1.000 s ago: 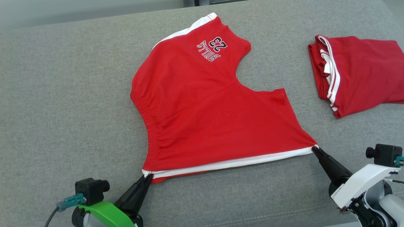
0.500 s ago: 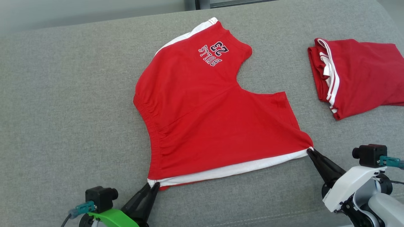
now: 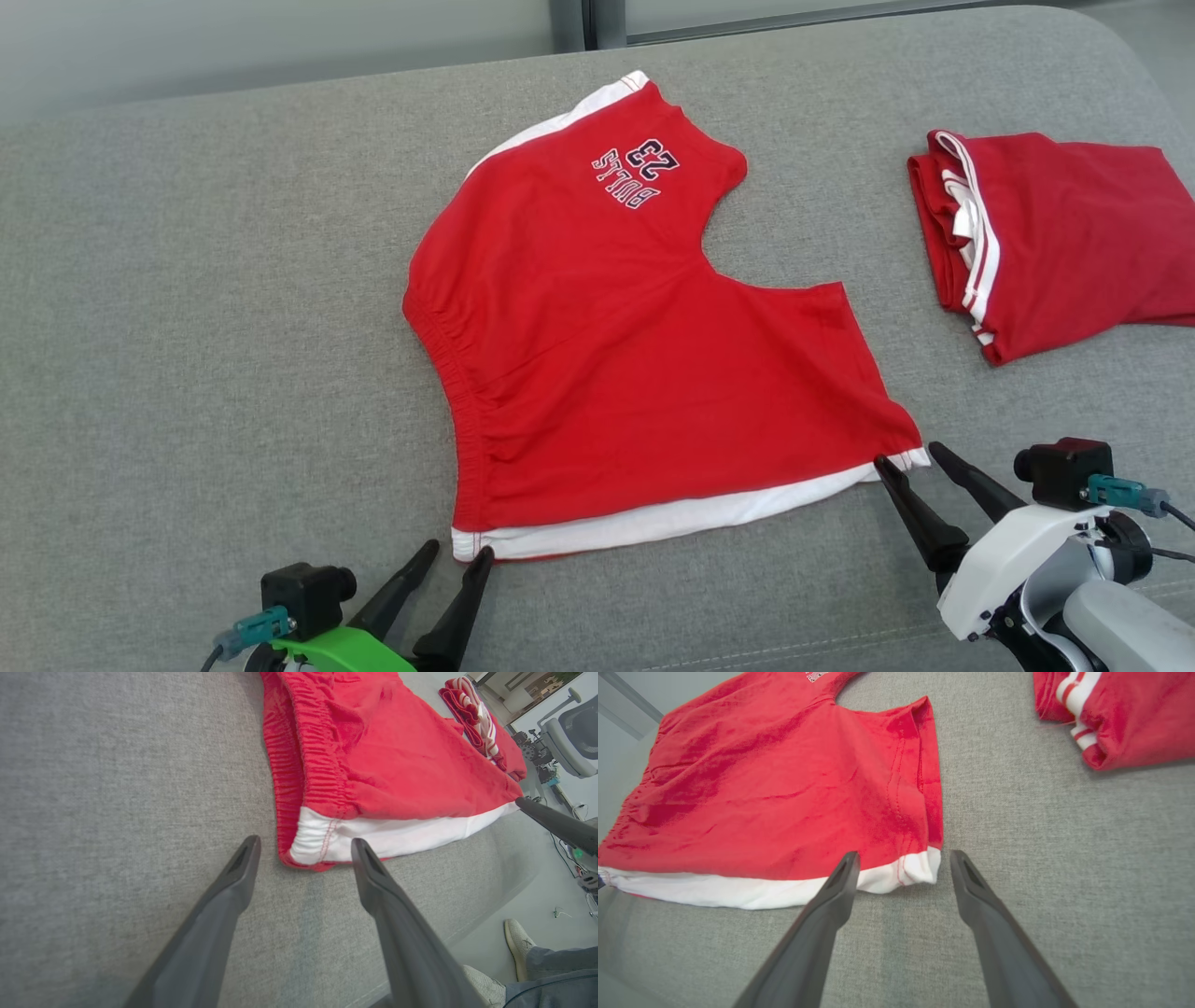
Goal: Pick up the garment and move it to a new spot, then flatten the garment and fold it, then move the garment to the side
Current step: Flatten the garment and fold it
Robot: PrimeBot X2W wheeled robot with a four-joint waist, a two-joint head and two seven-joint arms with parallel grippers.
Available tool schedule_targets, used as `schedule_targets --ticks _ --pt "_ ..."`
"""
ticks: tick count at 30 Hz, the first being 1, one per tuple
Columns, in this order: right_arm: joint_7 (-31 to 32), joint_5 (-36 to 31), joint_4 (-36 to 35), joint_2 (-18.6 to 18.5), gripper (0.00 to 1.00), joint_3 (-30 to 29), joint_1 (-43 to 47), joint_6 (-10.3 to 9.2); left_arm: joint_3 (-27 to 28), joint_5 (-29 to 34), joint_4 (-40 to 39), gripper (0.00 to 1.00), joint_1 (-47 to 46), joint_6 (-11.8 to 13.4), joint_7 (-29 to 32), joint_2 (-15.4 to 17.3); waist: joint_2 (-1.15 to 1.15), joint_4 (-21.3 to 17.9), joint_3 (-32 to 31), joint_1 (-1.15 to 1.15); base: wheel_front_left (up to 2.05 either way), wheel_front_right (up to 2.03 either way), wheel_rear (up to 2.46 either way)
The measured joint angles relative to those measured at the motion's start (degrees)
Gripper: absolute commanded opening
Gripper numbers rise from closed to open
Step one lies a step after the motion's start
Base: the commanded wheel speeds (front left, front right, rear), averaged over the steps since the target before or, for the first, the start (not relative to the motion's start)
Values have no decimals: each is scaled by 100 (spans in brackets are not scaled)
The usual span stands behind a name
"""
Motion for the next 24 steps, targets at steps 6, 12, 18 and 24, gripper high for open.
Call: schedule_targets --ticks 6,12,18,24 --pt "-169 -154 157 -14 100 -51 1 -144 81 97 129 100 -7 0 -167 7 0 2 -125 0 0 0 0" --pt "-277 -313 109 -18 100 -201 23 -243 255 141 203 100 3 19 -300 55 0 19 -344 0 0 0 0" --pt "-376 -528 -65 -70 100 -414 73 -355 472 164 174 100 26 166 -421 104 0 38 -537 0 0 0 0" --pt "-421 -743 -241 -8 100 -749 151 -400 859 185 73 100 30 313 -522 209 0 43 -602 0 0 0 0"
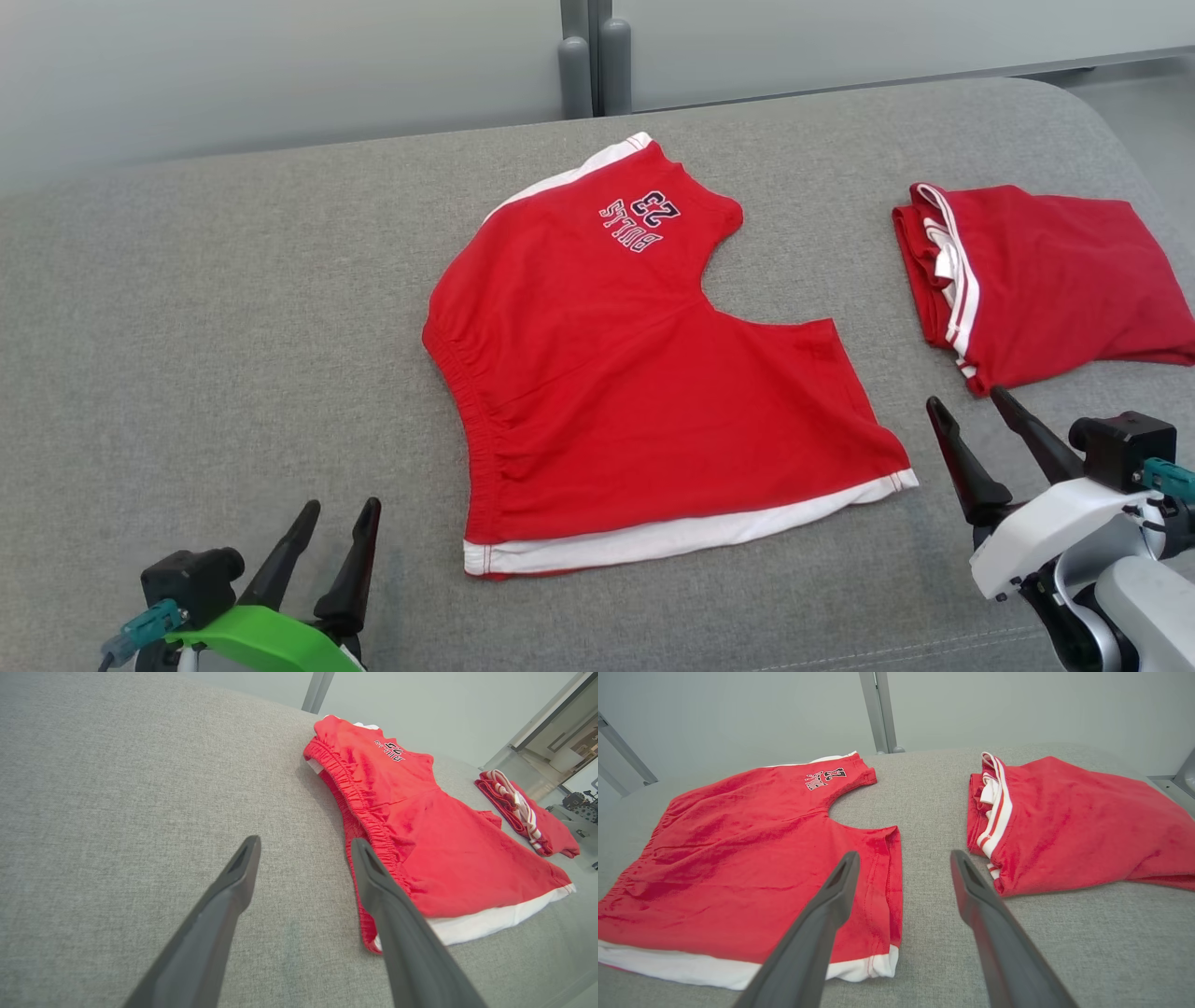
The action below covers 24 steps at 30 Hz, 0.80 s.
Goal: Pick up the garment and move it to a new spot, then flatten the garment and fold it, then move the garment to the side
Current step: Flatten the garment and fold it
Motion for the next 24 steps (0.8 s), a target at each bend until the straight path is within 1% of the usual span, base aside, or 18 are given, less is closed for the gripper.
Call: schedule_targets --ticks 1,5,7,10,14,24 --pt "-1 -92 0 15 100 -62 7 -36 46 47 -16 100 0 25 -1 42 0 0 -8 0 0 0 0" --pt "-4 -303 -3 37 100 -258 19 -37 264 60 -51 100 1 67 -47 46 0 5 -37 0 0 0 0" --pt "-4 -398 -24 68 100 -420 40 -37 372 60 -51 100 1 127 -47 47 0 16 -68 0 0 0 0" --pt "-5 -488 -78 165 100 -611 153 -38 536 60 -67 100 9 179 -48 59 0 36 -127 0 0 0 0" --pt "-5 -662 -103 209 100 -793 371 -38 620 65 -97 100 86 199 -49 105 0 78 -202 0 0 0 0" --pt "-5 -749 57 250 100 -865 1082 -41 955 134 -321 100 326 201 -49 127 0 282 -371 0 0 0 0"
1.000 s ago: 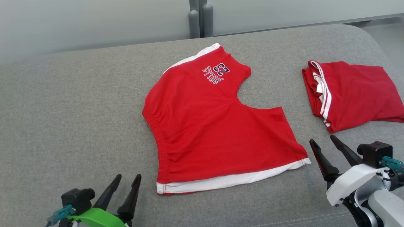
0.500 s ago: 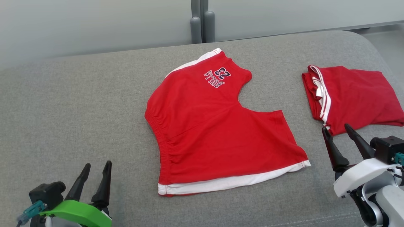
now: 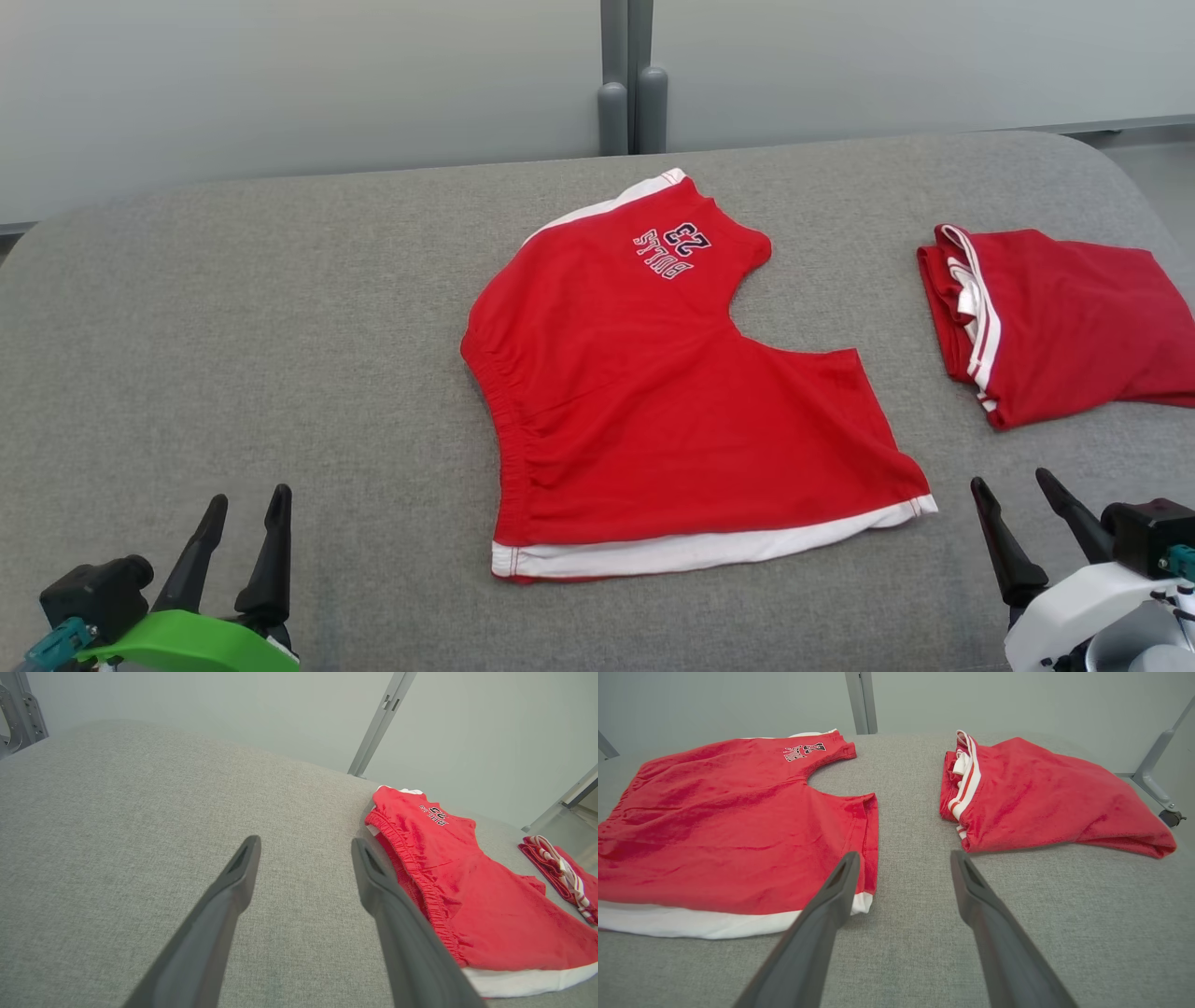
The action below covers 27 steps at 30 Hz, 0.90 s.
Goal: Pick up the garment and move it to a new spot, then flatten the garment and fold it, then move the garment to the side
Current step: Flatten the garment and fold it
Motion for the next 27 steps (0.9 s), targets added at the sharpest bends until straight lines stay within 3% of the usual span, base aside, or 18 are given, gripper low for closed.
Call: schedule_targets --ticks 11,27 --pt "0 -59 158 154 100 98 202 16 154 171 -303 100 148 -1 0 -4 0 222 -41 0 0 0 0" --pt "1 -213 795 288 100 323 -286 367 166 260 -647 100 165 -49 -1 -16 0 364 300 0 0 0 0"
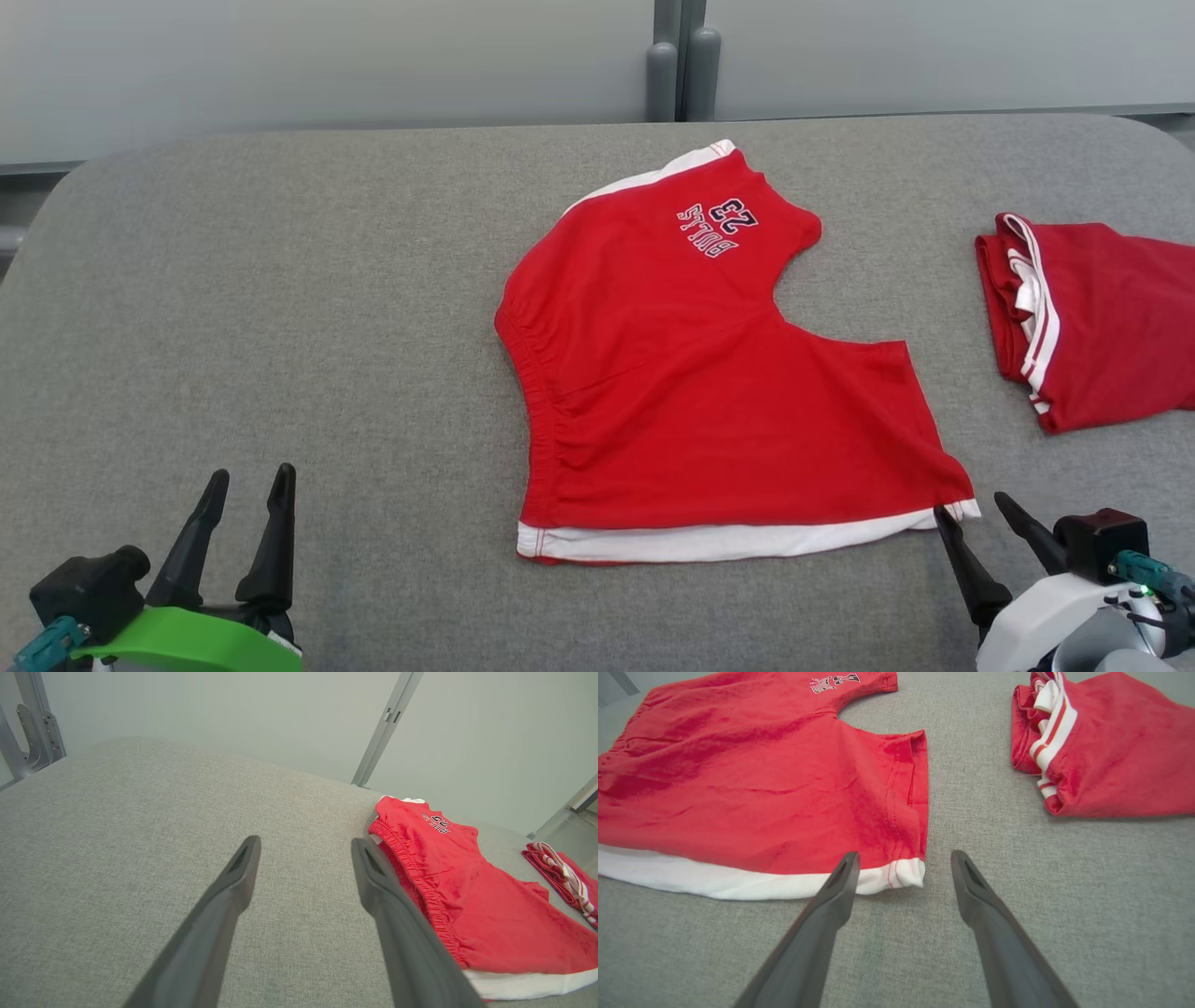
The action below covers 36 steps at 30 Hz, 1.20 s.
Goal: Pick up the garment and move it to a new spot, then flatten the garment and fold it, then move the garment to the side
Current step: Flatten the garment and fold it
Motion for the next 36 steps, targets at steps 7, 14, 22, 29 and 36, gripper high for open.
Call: schedule_targets --ticks 7,14,22,29,36 --pt "-1 -4 257 64 80 79 -155 144 3 21 -24 100 1 -7 0 -56 0 43 76 0 0 0 0" --pt "-1 -4 482 134 75 113 -241 243 15 31 -37 100 1 -11 0 -90 0 61 120 0 0 0 0" --pt "0 -1 651 196 23 141 -384 357 51 56 -101 100 1 -30 0 -111 0 56 191 0 0 0 0" --pt "-1 -1 740 199 0 140 -578 471 -255 -31 -135 100 8 -219 142 -171 0 28 321 0 0 0 0" --pt "0 -4 814 200 0 134 -792 546 -1100 -342 -266 100 38 -426 665 -353 0 -28 488 0 0 0 0"
